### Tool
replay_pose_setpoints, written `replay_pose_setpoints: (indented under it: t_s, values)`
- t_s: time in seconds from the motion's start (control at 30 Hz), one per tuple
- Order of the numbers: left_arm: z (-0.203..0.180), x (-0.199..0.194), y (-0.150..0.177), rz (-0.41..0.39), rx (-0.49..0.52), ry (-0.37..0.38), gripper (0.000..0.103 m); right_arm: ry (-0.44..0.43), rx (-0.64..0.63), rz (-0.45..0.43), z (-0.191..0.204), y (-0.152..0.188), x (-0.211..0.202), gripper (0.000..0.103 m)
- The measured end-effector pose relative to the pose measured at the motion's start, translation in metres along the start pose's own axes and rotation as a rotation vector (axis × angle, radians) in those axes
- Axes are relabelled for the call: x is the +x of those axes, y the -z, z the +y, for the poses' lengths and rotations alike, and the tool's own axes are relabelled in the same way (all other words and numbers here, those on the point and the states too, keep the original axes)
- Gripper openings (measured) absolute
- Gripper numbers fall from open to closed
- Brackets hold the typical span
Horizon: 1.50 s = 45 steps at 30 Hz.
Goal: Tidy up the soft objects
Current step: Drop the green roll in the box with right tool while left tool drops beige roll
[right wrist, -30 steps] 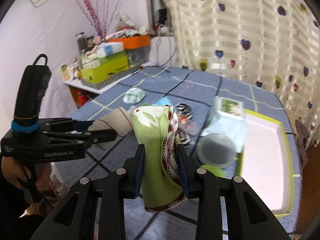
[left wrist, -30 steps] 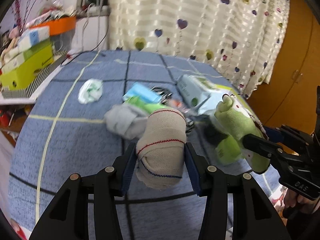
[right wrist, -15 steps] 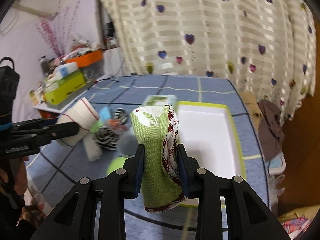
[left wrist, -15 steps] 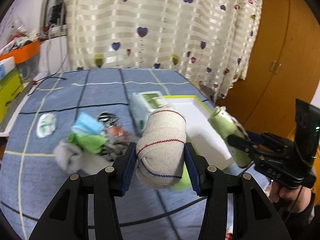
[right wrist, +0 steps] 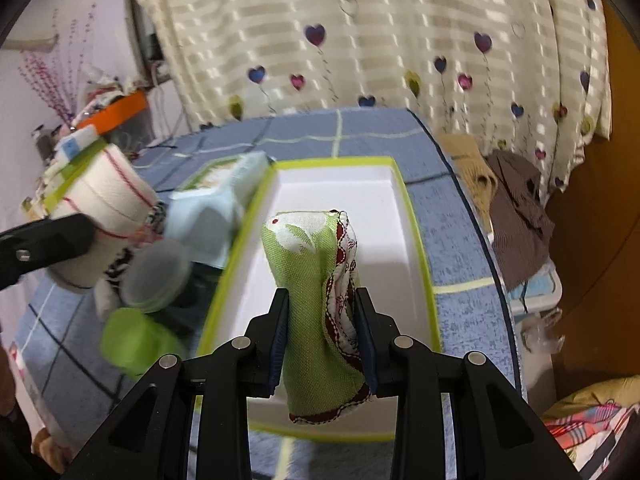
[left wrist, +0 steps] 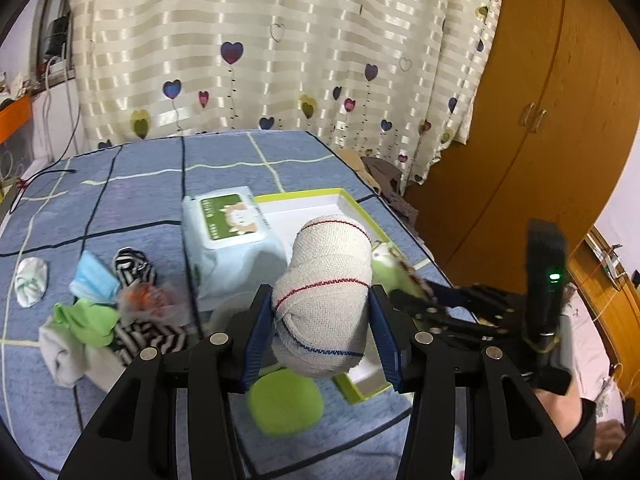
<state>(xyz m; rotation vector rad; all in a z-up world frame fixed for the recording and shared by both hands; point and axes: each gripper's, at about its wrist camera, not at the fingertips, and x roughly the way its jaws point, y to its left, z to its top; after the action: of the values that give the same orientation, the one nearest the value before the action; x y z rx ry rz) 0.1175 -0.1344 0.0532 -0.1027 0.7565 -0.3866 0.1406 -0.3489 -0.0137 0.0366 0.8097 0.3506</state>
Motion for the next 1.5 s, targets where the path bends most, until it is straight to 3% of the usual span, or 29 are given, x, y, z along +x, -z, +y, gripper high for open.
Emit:
replay_pose_setpoints:
  t_s: [0.17,0.3,0.4,0.6,1.07,1.5]
  values:
    - [-0.006,0.018,-0.006,0.023,0.0,-0.001,0.049,0.025,0.019,0.037,-0.014,0.001,0.023,0.032]
    - [-0.009,0.033,-0.007,0.052,-0.005,-0.004,0.049,0.023,0.031,0.049,-0.02,0.002,0.031,0.039]
    - [-0.011,0.045,-0.007,0.073,-0.008,-0.006,0.049,0.025,0.038,0.043,-0.024,0.002,0.028,0.046]
    - [-0.02,0.061,-0.006,0.104,-0.009,-0.015,0.049,0.023,0.029,0.013,-0.024,0.001,0.01,0.049]
    - [-0.04,0.098,0.008,0.196,-0.013,-0.012,0.049,0.049,0.061,-0.02,-0.038,0.008,-0.018,0.05]
    - [-0.042,0.089,0.012,0.187,0.0,0.013,0.05,0.055,0.06,-0.021,-0.036,0.011,-0.021,0.05]
